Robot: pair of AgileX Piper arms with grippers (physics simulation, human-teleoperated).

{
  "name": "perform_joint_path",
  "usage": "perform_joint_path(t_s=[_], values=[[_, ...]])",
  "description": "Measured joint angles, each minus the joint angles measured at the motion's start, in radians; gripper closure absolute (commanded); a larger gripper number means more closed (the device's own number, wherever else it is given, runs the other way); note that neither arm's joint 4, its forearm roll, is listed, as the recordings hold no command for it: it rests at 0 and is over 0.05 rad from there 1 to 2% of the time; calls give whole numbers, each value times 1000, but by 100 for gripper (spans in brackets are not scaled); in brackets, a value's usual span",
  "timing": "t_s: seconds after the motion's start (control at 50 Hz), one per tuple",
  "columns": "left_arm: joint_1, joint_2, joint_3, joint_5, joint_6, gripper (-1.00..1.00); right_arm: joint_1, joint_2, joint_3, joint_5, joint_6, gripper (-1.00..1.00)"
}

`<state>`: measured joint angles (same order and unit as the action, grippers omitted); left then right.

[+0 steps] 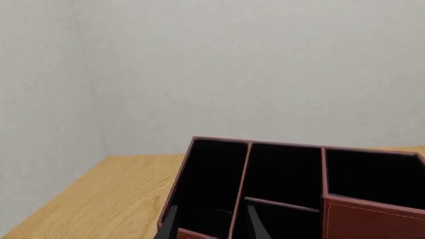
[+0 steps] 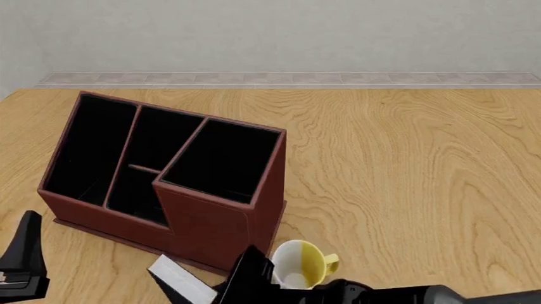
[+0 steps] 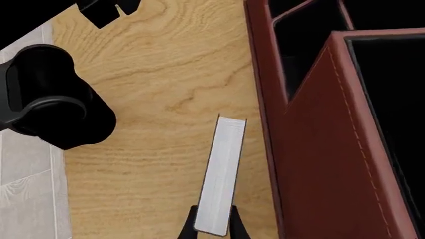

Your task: Pick up the book and place it in the right compartment of the caddy.

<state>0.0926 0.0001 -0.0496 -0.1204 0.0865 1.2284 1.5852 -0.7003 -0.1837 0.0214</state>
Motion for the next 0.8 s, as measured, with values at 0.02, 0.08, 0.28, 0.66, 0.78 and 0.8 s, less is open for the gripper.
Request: perform_joint_path(t_s=[0.02, 0.08, 0.28, 0.66, 0.78, 0.8], values=[[0, 0, 0, 0, 0, -100, -1, 0, 0, 0, -4, 100], [0, 0, 2, -2, 0, -100, -4, -2, 1, 0, -14, 100], [-2, 0, 7, -8, 1, -100, -7, -4, 0, 3, -33, 100], [-3, 0, 1, -7, -1, -100, 21, -11, -14, 29, -35, 100], [-2, 0, -3, -4, 0, -100, 38, -22, -21, 45, -29, 100], [-2, 0, -4, -3, 0, -100, 40, -24, -22, 48, -29, 100]])
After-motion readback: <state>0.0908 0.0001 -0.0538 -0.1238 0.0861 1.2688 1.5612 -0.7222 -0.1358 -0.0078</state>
